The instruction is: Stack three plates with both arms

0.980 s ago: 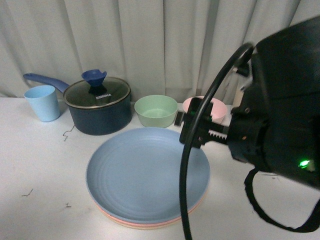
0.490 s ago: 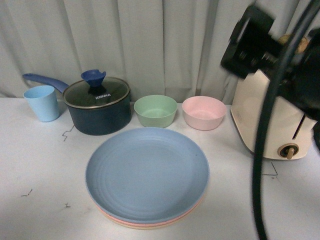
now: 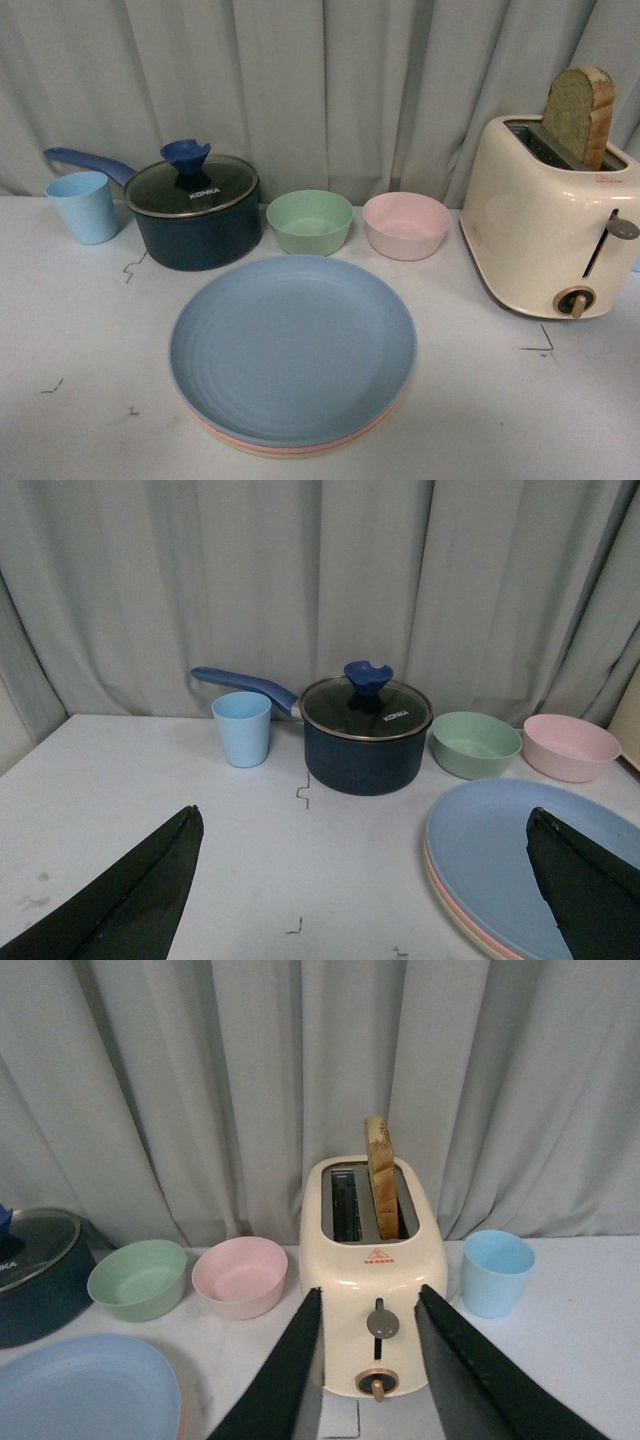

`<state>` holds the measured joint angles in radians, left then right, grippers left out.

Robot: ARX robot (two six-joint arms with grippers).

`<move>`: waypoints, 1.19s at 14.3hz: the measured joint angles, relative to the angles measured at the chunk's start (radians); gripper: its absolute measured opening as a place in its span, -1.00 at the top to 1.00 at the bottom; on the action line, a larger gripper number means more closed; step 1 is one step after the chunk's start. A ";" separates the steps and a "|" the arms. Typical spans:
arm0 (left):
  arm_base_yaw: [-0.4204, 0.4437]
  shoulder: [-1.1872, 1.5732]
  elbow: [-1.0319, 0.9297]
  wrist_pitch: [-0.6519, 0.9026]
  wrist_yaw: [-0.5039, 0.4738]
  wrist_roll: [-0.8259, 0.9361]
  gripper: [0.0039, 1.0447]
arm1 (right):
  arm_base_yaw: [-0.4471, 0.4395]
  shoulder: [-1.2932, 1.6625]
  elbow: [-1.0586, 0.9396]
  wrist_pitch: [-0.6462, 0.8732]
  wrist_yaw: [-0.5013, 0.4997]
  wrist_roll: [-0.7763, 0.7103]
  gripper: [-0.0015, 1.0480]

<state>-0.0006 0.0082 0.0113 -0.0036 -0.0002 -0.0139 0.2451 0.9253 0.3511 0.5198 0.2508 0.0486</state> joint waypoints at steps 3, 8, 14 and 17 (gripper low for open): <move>0.000 0.000 0.000 0.000 0.000 0.000 -0.88 | -0.087 -0.297 -0.124 -0.134 -0.090 -0.040 0.96; 0.000 0.000 0.000 0.000 -0.001 0.000 -0.88 | -0.252 -0.466 -0.243 -0.174 -0.235 -0.042 0.96; 0.000 0.000 0.000 0.000 0.000 0.000 -0.88 | -0.245 -0.615 -0.304 -0.257 -0.251 -0.043 0.96; 0.000 0.000 0.000 0.000 0.000 0.000 -0.88 | -0.245 -0.679 -0.340 -0.283 -0.251 -0.043 0.96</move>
<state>-0.0006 0.0082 0.0113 -0.0036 -0.0006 -0.0139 -0.0002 0.2459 0.0113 0.2367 -0.0002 0.0059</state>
